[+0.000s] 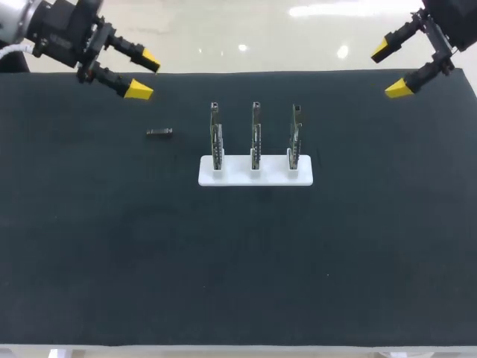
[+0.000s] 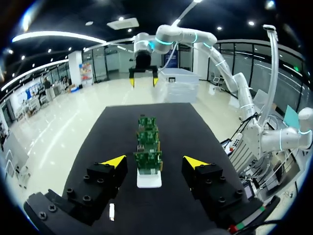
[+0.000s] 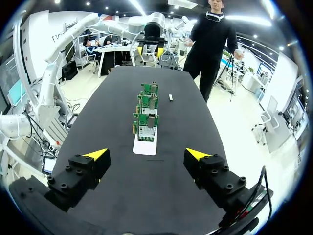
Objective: Pick up the optical module with the left hand, and insert it into the network port with the right hand.
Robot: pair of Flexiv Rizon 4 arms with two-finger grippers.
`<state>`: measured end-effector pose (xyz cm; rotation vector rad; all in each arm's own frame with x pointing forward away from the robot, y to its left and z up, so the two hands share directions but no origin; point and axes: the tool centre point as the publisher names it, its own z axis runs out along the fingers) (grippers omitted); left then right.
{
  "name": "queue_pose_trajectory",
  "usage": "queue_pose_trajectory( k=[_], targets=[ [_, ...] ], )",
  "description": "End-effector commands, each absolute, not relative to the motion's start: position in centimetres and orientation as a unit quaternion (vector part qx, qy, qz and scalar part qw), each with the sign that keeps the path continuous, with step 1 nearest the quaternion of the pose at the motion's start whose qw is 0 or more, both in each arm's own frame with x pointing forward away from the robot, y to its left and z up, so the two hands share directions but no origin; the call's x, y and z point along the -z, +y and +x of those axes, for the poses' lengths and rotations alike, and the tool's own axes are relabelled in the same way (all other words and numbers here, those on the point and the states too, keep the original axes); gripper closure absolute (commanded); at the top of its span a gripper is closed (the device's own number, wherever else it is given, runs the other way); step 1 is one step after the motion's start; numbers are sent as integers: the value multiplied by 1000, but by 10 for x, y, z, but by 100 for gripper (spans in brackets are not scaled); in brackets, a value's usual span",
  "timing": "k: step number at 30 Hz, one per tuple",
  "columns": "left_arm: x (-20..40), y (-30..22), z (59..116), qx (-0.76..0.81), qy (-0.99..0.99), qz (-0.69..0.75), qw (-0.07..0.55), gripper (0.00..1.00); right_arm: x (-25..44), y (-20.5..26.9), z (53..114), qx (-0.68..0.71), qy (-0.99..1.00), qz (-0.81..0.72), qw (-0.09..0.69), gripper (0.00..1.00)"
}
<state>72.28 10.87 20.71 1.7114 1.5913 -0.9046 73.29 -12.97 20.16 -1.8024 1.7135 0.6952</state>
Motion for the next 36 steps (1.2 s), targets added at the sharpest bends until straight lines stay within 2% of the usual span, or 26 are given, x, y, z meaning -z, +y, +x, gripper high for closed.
queue_pose_trajectory(
  k=[1,12,27,33,36],
  targets=[
    [-208,125,732,324,631,651,269,0,-201,-130,734,-260,637,-671,276,0],
    [-161,159,783,210,708,655,161,0,-201,-130,734,-260,637,-671,276,0],
    [-83,186,833,89,741,663,59,0,-201,-130,734,-260,637,-671,276,0],
    [-63,194,839,85,742,664,28,0,-201,-130,734,-260,637,-671,276,0],
    [-62,194,840,93,739,666,47,0,-201,-130,734,-260,637,-671,276,0]
  ],
)
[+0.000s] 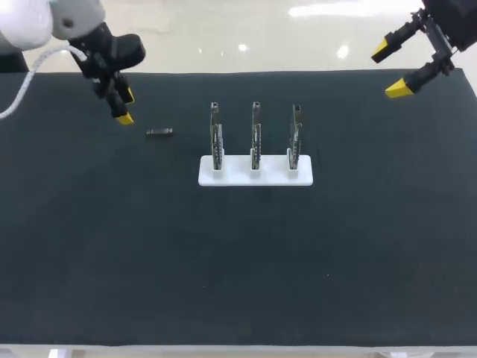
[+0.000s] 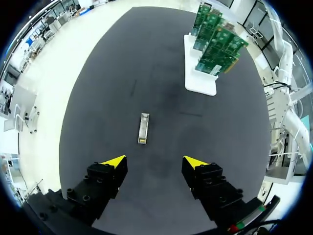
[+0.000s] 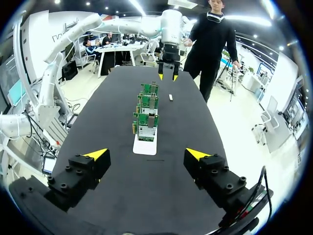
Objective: Pick up the optical module with the left hand, and insert it into the network port with the right hand.
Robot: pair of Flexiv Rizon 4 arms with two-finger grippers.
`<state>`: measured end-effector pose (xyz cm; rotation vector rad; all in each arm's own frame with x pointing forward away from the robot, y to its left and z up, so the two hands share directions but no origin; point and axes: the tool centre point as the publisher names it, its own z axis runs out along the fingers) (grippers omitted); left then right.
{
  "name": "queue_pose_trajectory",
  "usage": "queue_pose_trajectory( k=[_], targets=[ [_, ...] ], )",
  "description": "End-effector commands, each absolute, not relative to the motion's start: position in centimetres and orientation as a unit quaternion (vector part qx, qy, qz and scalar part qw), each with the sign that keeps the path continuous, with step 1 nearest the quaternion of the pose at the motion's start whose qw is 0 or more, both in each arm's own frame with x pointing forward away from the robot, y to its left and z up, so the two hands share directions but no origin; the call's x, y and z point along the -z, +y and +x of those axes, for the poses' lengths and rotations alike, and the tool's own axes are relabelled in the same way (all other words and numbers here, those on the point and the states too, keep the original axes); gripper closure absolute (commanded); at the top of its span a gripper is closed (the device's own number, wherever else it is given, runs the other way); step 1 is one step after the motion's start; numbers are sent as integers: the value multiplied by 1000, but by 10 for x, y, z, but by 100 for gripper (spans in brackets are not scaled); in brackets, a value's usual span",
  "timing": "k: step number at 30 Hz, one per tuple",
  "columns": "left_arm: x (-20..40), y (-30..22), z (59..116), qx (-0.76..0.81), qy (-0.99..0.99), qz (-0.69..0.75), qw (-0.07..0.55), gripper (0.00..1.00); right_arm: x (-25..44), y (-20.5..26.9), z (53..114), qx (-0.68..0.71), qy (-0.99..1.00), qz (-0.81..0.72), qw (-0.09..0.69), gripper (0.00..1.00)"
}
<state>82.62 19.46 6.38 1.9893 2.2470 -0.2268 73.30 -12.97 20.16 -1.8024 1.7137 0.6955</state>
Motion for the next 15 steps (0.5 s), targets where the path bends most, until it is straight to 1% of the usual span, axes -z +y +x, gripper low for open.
queue_pose_trajectory(
  k=[1,14,15],
  targets=[
    [-62,194,840,93,739,666,47,0,-201,-130,734,-260,637,-671,276,0],
    [-62,194,840,93,739,666,47,0,-201,-130,734,-260,637,-671,276,0],
    [-60,194,838,87,737,669,40,0,-201,-130,734,-260,637,-671,276,0]
  ],
)
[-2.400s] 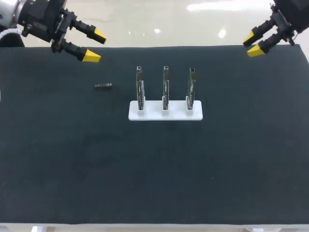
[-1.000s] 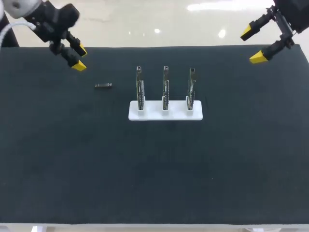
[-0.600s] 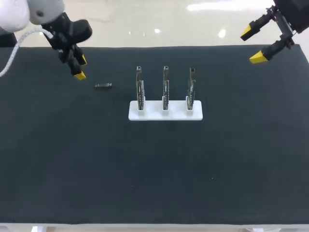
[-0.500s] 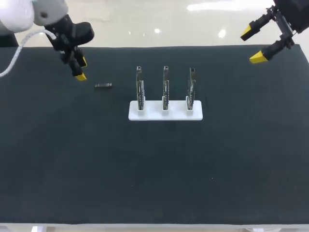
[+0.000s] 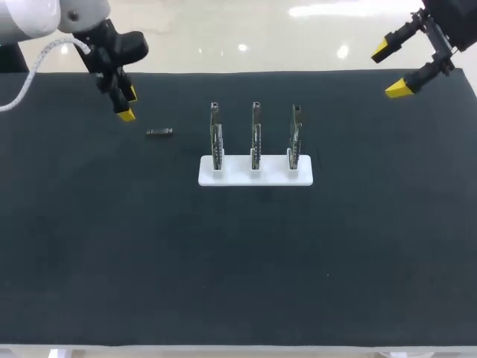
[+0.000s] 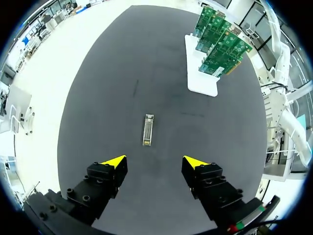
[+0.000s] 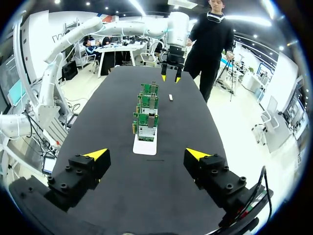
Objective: Pick up the optical module with the left hand, and insert it into the network port with the right hand.
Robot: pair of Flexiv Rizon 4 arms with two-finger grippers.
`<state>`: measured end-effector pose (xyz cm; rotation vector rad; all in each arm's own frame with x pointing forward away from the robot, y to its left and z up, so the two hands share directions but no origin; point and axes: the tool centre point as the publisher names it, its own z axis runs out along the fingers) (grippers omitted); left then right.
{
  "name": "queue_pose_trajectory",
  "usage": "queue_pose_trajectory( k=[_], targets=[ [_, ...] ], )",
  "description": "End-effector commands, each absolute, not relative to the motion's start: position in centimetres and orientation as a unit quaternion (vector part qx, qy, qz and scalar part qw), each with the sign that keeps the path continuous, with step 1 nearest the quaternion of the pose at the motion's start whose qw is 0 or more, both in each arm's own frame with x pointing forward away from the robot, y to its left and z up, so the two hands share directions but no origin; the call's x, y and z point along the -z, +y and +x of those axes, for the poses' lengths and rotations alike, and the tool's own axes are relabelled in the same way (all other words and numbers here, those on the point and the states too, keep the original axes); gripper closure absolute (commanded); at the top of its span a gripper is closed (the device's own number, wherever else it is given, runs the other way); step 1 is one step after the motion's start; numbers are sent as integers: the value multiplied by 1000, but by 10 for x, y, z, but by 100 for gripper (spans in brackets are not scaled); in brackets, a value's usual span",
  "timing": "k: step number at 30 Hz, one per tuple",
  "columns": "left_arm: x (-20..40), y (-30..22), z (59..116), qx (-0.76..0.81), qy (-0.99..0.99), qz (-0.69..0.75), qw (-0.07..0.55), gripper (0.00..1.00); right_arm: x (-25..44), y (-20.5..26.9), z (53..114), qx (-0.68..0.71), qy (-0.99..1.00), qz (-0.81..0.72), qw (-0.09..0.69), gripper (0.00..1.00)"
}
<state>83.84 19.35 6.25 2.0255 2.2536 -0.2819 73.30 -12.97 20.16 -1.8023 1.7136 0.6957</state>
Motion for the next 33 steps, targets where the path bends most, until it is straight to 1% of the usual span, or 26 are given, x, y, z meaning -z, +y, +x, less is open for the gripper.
queue_pose_trajectory(
  k=[1,20,33],
  targets=[
    [-58,194,838,81,736,670,41,0,-201,-130,734,-260,637,-671,276,0],
    [-15,173,863,48,733,678,30,0,-201,-130,734,-260,637,-671,276,0],
    [0,172,859,45,730,681,36,0,-201,-130,734,-260,637,-671,276,0]
  ],
)
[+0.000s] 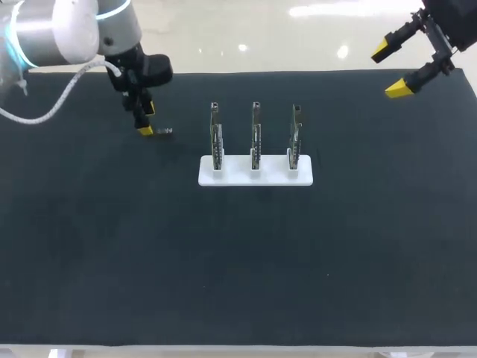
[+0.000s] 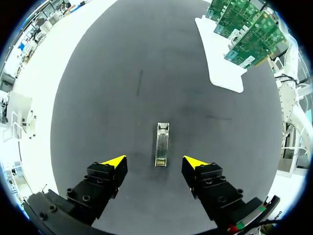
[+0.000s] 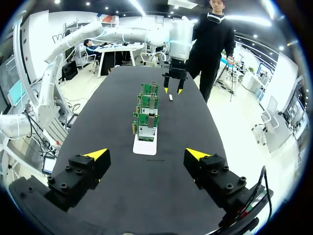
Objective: Pick up the optical module with the left hand, and insert it into the network port with the right hand.
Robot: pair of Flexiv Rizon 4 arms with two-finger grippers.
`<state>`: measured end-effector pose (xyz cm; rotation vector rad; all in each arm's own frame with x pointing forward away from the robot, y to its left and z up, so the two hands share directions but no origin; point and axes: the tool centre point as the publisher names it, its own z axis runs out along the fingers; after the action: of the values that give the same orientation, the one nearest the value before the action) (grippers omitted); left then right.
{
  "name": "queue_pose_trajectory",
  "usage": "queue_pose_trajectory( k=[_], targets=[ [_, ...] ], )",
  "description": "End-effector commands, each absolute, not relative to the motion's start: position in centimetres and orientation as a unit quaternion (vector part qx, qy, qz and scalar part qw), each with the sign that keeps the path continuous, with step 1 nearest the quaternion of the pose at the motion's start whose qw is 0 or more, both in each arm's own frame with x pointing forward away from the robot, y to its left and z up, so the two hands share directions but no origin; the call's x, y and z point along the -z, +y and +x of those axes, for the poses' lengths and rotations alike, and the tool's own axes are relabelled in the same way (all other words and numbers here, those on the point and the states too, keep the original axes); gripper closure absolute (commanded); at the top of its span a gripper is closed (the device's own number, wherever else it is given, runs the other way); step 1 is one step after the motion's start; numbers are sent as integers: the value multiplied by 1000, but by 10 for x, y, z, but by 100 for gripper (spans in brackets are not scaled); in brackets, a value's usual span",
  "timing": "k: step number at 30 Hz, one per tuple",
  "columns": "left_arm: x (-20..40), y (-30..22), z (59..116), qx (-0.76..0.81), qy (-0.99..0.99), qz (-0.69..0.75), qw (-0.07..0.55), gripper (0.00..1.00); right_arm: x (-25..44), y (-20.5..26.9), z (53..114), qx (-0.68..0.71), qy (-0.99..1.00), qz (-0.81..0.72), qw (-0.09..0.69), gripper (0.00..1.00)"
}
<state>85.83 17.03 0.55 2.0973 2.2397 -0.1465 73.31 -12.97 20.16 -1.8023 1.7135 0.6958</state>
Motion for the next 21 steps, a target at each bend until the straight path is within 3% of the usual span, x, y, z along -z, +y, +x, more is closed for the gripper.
queue_pose_trajectory(
  k=[1,21],
  targets=[
    [1,172,859,45,730,681,36,0,-201,-130,734,-260,637,-671,276,0],
    [6,169,843,36,730,681,48,0,-201,-130,734,-260,637,-671,276,0]
  ],
)
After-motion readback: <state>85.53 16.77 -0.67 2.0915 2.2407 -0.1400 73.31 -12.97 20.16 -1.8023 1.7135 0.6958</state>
